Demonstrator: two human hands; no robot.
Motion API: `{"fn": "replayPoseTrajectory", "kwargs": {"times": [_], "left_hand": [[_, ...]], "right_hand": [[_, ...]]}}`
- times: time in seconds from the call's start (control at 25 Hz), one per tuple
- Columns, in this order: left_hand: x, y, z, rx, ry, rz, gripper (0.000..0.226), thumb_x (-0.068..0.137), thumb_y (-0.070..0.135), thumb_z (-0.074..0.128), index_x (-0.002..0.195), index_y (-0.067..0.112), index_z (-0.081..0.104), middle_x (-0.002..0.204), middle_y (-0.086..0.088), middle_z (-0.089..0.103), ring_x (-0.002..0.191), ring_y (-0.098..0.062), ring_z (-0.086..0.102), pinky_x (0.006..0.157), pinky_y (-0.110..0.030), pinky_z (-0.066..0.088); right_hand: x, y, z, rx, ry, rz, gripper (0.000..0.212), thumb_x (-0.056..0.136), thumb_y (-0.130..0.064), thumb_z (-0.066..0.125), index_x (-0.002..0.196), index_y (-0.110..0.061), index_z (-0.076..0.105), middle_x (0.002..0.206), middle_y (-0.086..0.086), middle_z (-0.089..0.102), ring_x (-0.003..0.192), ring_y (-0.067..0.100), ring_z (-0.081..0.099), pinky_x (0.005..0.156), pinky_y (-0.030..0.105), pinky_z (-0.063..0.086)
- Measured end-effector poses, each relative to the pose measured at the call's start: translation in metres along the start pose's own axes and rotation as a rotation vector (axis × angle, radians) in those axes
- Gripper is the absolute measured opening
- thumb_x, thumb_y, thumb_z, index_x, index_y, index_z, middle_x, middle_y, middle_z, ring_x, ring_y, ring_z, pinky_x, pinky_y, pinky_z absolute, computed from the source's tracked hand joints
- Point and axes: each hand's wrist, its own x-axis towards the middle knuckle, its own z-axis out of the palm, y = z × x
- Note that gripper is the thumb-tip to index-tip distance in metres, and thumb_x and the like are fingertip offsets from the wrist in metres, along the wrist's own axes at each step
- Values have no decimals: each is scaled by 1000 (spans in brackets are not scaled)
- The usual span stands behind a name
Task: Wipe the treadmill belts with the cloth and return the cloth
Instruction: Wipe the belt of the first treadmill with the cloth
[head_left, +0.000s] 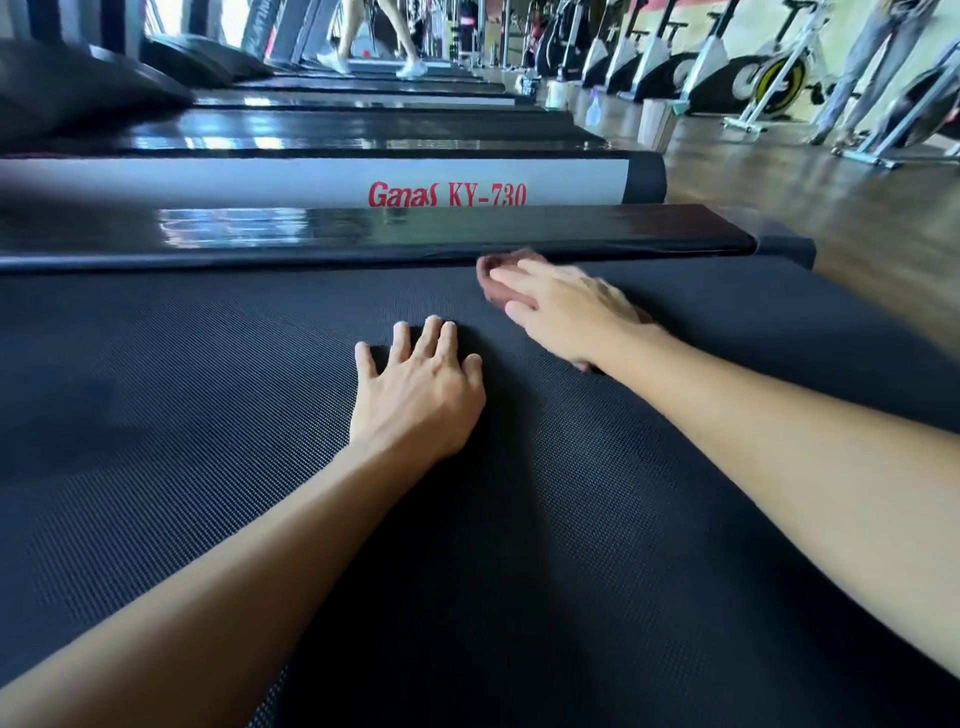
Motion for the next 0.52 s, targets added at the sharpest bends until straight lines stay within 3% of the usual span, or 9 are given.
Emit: {"fn": "replayPoseTrajectory", "kwargs": {"times": [0.2,0.52], "left_hand": [[-21,6,-12,-12,-51,-6,57,101,46,19,151,18,21,161,6,14,148,-20,8,117,-51,8],[-142,40,-34,-16,-77,8,57,101,43,18,152,18,17,161,6,11,148,-20,7,116,-51,12]], "right_hand": [[-81,8,-18,-1,-24,-1,47,100,-48,35,145,-54,26,159,-19,19,143,14,24,114,39,22],[-227,6,-50,31,-35,4,48,100,-48,36,146,-54,25,159,-19,19,144,14,20,116,37,17]]}}
